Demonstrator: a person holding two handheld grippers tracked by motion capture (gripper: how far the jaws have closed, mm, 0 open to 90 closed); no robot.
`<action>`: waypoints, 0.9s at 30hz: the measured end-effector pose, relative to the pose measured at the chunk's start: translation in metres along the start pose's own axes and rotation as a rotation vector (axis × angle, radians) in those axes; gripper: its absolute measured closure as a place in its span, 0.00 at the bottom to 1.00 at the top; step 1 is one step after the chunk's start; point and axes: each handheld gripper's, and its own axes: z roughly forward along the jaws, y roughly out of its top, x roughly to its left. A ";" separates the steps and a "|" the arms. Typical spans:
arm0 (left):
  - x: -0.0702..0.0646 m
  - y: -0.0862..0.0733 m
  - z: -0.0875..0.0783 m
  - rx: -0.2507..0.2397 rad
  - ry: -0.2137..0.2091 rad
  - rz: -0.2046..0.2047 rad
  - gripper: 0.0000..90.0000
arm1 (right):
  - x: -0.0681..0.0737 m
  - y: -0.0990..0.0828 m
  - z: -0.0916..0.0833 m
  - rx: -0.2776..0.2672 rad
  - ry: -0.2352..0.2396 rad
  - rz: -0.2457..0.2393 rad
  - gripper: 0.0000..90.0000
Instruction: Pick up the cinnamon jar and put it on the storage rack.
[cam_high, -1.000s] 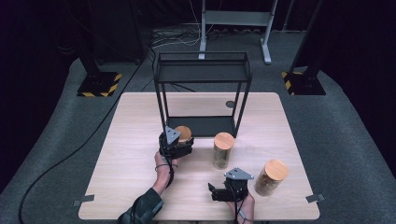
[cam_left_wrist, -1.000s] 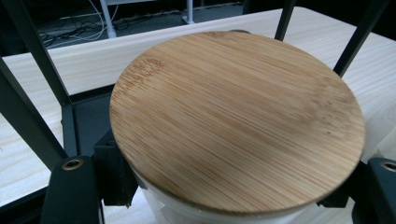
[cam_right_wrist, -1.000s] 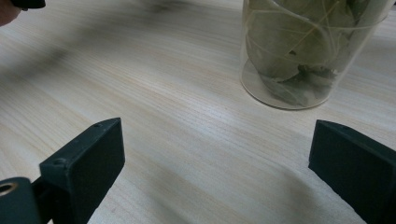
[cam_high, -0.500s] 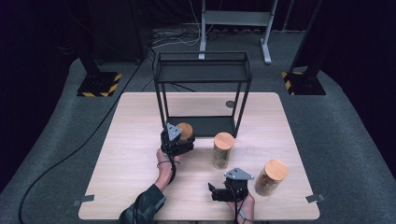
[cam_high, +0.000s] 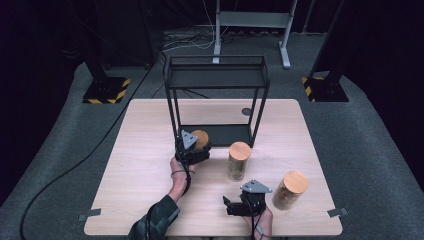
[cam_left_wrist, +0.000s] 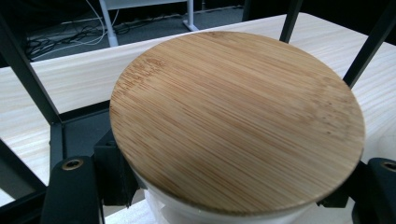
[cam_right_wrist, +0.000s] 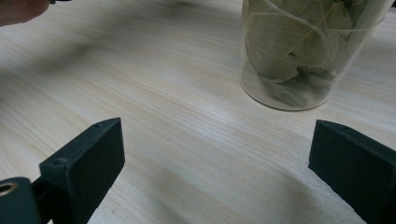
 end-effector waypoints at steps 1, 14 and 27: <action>0.000 0.000 0.001 0.000 0.000 0.000 0.28 | 0.000 0.000 0.000 -0.001 -0.001 0.000 0.03; 0.005 0.003 0.009 0.010 0.009 -0.016 0.28 | 0.000 0.000 0.000 -0.003 -0.005 -0.002 0.03; 0.008 0.008 0.016 0.020 0.020 -0.004 0.28 | 0.000 0.000 0.000 -0.001 -0.004 -0.001 0.03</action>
